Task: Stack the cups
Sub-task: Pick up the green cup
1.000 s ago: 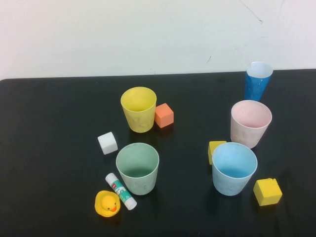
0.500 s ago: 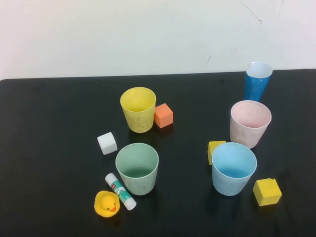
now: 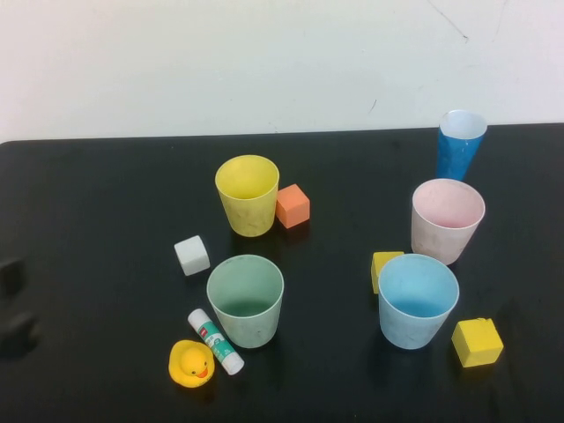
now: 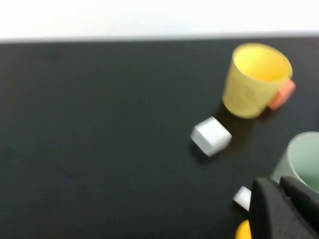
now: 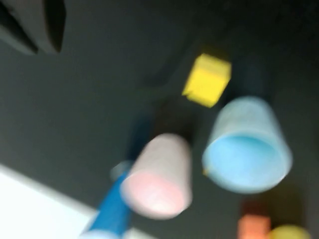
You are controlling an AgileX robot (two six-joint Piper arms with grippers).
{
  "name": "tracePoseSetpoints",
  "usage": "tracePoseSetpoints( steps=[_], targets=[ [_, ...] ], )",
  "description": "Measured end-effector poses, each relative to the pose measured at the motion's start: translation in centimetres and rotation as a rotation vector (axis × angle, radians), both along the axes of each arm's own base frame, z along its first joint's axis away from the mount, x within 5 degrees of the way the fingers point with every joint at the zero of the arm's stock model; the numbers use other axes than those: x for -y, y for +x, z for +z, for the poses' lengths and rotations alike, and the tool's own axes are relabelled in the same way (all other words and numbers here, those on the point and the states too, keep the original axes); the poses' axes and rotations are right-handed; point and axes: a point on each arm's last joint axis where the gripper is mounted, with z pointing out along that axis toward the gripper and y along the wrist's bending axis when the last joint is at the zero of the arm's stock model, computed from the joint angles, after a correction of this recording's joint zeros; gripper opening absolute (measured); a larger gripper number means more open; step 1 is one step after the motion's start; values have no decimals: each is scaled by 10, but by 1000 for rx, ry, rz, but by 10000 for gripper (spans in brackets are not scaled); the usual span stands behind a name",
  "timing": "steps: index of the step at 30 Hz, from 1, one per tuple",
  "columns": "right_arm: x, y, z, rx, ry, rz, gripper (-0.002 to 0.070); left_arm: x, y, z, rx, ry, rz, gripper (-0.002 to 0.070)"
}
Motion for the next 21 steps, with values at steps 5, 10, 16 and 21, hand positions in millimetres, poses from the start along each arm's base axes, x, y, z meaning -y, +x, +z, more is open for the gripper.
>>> tracePoseSetpoints(
  steps=[5, 10, 16, 21],
  targets=[
    [-3, 15, -13, -123, -24, 88, -1, 20, 51, 9, -157, 11, -185, -1],
    [-3, 21, -15, -130, -54, 115, -1, 44, 103, 4, -253, 63, -349, -1],
    [-3, 22, -14, -115, -64, 116, -1, 84, 135, -21, -385, 210, -429, -1],
    [-3, 22, -20, -122, -62, 122, -1, 104, 142, -29, -424, 272, -468, 100]
  ],
)
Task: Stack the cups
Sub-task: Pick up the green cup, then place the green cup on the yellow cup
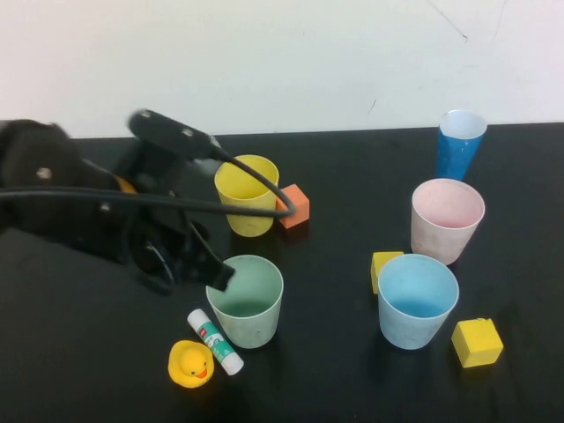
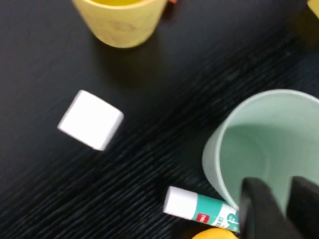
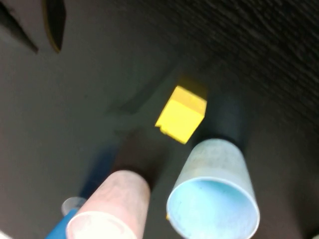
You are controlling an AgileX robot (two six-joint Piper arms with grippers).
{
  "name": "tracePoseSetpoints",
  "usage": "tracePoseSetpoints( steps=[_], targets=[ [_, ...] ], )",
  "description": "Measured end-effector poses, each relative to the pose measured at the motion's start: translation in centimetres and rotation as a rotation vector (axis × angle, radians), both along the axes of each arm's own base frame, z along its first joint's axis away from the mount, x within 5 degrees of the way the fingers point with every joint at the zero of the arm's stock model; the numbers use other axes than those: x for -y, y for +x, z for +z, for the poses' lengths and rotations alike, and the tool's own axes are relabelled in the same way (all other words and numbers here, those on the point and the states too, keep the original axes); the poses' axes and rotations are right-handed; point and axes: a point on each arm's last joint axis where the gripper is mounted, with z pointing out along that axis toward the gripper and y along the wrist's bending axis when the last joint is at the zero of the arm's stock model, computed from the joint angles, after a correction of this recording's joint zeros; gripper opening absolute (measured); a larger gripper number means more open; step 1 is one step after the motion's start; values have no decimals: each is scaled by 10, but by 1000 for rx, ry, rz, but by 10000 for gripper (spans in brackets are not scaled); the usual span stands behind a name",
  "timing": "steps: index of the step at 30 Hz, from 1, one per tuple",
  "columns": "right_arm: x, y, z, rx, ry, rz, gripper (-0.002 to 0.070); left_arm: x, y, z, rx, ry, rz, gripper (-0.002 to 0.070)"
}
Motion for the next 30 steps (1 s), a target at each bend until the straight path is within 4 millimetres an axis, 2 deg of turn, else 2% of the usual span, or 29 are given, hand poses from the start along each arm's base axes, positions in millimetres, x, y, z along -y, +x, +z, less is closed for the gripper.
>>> tracePoseSetpoints(
  steps=[5, 7, 9, 11, 13, 15, 17, 20, 23, 30],
  targets=[
    [0, -1, -13, -35, 6, -1, -1, 11, 7, -19, -54, 45, -43, 423],
    [0, -1, -14, -38, 3, 3, -1, 13, 12, -28, -73, 56, -44, 486],
    [0, -1, -15, -38, 3, 6, -1, 16, 18, -38, -90, 65, -42, 498],
    [-1, 0, -15, -36, 8, 6, -1, 18, 23, -47, -104, 73, -39, 456],
    [-1, 0, -14, -32, 15, 11, -1, 19, 27, -56, -120, 86, -40, 360],
    [-2, 0, -14, -26, 17, 18, -1, 19, 29, -61, -125, 103, -44, 197],
    [-3, 0, -13, -20, 23, 23, -1, 19, 30, -62, -118, 111, -51, 93],
    [-3, 1, -12, -4, 24, 26, -1, 21, 33, -53, -99, 111, -64, 29],
    [-3, 2, -11, 9, 29, 22, -1, 23, 41, -30, -45, 108, -74, 14],
    [-4, 2, -10, 14, 54, 20, -1, 27, 68, 59, 216, 83, -38, 13]
  ],
)
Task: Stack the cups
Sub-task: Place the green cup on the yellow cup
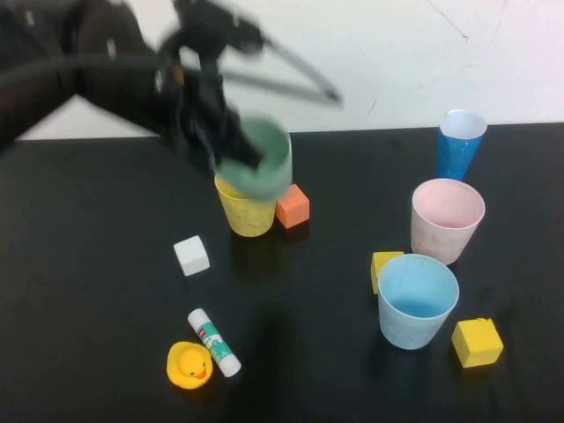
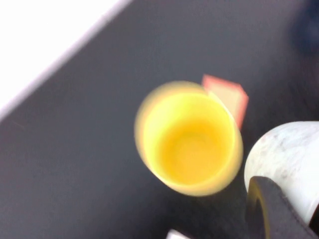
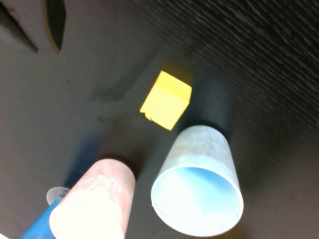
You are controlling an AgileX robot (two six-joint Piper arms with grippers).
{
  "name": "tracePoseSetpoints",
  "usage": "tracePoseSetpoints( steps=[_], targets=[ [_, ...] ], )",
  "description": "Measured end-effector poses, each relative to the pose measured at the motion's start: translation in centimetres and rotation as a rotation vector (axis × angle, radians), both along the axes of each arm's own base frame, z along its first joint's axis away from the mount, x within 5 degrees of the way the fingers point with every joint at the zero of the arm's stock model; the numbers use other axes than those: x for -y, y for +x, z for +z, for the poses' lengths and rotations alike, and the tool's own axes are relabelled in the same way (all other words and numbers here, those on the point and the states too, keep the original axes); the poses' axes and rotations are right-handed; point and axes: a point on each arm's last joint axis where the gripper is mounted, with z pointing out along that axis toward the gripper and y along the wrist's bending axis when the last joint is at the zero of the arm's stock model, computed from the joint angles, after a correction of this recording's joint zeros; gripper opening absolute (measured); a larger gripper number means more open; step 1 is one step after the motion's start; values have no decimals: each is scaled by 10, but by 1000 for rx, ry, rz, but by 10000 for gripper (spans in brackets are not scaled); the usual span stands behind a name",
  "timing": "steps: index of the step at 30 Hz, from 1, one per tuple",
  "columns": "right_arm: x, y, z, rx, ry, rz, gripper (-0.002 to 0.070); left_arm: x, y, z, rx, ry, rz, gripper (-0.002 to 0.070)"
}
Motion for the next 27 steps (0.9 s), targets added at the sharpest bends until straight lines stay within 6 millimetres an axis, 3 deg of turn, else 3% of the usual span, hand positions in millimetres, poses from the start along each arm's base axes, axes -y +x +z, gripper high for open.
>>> tracePoseSetpoints(
  steps=[4, 10, 18, 20, 25, 27],
  targets=[
    [0, 0, 0, 1, 8, 0, -1, -7, 24, 19, 66, -9, 81, 13],
    [-1, 0, 0, 1, 12, 0, -1, -8, 57, -10, -8, 49, 118, 13],
    [-1, 0, 0, -1, 9, 5, -1, -2, 72, -43, -80, 96, 106, 22],
    [-1, -1, -1, -6, -9, 30, -1, -2, 72, -44, -78, 108, 97, 72],
    [-3, 5, -8, -75, -2, 70, -1, -2, 73, -43, -65, 112, 87, 344],
    [-5, 10, -10, -104, 7, 93, -1, -2, 73, -41, -53, 112, 87, 379]
  ],
)
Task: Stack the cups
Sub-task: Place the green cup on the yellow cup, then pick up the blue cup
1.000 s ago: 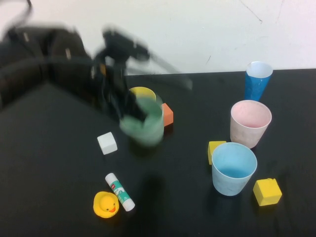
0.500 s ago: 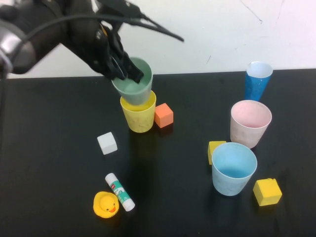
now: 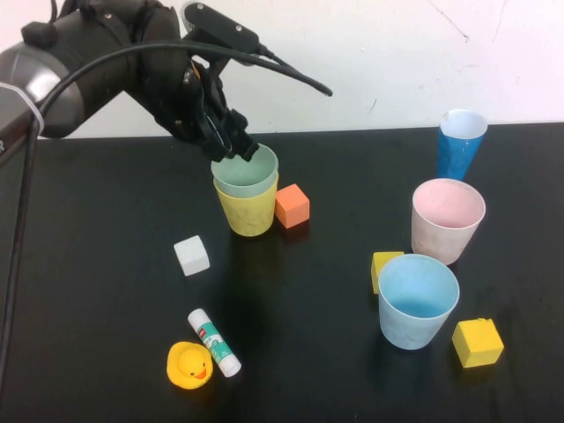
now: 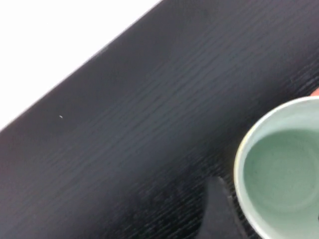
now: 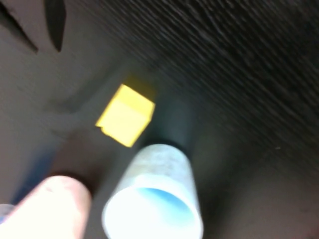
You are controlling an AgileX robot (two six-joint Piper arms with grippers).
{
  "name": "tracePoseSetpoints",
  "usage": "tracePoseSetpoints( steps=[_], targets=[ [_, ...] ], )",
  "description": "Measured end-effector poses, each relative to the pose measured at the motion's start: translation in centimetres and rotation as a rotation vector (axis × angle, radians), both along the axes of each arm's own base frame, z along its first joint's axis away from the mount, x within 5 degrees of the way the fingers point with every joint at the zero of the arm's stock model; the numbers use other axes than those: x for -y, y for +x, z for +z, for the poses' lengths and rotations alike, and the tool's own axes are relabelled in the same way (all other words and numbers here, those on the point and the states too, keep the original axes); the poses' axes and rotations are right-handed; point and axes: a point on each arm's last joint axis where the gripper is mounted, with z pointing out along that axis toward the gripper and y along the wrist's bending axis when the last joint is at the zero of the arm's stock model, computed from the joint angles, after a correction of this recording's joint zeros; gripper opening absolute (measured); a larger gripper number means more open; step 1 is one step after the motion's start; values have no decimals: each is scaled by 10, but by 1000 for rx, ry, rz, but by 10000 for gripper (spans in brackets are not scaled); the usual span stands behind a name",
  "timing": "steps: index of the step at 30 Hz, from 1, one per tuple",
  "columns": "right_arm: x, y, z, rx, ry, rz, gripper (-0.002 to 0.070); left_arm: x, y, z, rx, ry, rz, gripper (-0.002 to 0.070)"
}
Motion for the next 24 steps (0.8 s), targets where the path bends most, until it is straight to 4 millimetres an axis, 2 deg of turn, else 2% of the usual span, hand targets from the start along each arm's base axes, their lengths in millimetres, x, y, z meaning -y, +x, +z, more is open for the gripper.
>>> tracePoseSetpoints(
  steps=[2, 3, 6, 8, 10, 13, 16, 20, 22, 24],
  targets=[
    [-2, 6, 3, -15, 19, 33, -1, -1, -2, 7, 26, -3, -1, 358],
    [-4, 9, 4, -22, 27, 48, -1, -3, -4, 14, 44, -4, 1, 322],
    [-7, 21, 13, -36, 63, 99, -1, -9, -15, 42, 133, -26, 23, 139],
    [-9, 33, 22, -45, 87, 128, -1, -16, -28, 69, 213, -51, 41, 64],
    [-10, 44, 27, -65, 98, 149, -1, -23, -45, 97, 302, -95, 61, 28],
    [-15, 62, 35, -77, 108, 194, -1, -35, -74, 129, 409, -173, 83, 9],
    [-29, 76, 36, -84, 97, 261, -1, -47, -107, 143, 481, -220, 83, 4],
    [-53, 92, 33, -63, 8, 362, 0, -62, -148, 133, 509, -250, 86, 2],
    [-64, 99, 32, -74, -3, 388, 17, -69, -168, 118, 507, -255, 84, 2],
    [-75, 107, 30, -98, -9, 412, 65, -75, -183, 99, 505, -262, 82, 2]
  ],
)
